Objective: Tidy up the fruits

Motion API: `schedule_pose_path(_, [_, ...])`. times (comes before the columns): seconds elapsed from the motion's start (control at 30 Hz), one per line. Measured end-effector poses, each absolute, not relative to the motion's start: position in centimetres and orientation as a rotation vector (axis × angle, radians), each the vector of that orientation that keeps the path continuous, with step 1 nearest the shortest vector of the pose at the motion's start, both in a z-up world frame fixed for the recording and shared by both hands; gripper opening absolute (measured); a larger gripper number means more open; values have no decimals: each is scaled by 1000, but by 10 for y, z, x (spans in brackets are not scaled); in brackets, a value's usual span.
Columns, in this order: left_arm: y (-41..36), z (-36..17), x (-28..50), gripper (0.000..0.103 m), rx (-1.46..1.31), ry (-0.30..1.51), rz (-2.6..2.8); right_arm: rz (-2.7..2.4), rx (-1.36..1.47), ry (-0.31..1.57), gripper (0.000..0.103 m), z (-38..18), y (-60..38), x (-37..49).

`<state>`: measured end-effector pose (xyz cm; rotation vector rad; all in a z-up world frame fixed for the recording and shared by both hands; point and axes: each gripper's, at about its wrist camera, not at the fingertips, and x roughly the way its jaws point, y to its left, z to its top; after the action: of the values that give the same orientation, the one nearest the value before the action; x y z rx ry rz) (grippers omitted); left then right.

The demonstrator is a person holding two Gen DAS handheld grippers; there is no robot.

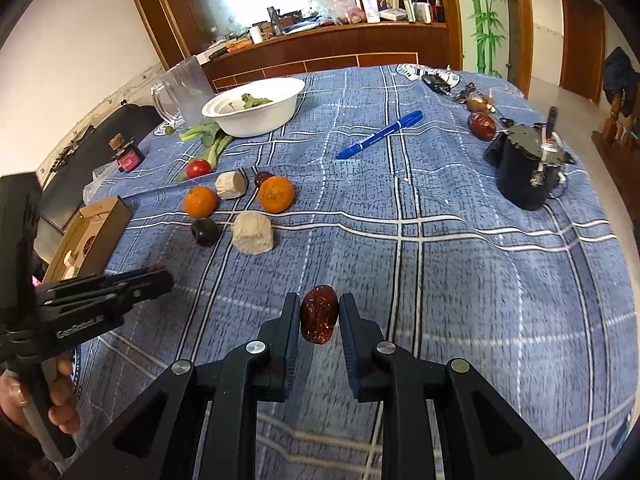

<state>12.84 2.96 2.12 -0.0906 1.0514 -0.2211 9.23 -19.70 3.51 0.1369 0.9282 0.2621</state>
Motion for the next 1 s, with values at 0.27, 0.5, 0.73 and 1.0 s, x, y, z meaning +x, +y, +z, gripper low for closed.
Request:
schedule_pose_path(0.27, [45, 29, 85, 22, -114, 1052, -235, 236, 113, 911, 21, 46, -189, 53])
schedule_pose_path(0.5, [60, 45, 61, 22, -123, 1022, -237, 234, 112, 933, 21, 45, -170, 30])
schedule_pose_path(0.73, [83, 63, 44, 22, -122, 977, -218, 237, 120, 942, 21, 47, -148, 20])
schedule_pose_path(1.0, [123, 74, 33, 22, -156, 948, -175, 265, 93, 924, 21, 58, -114, 22])
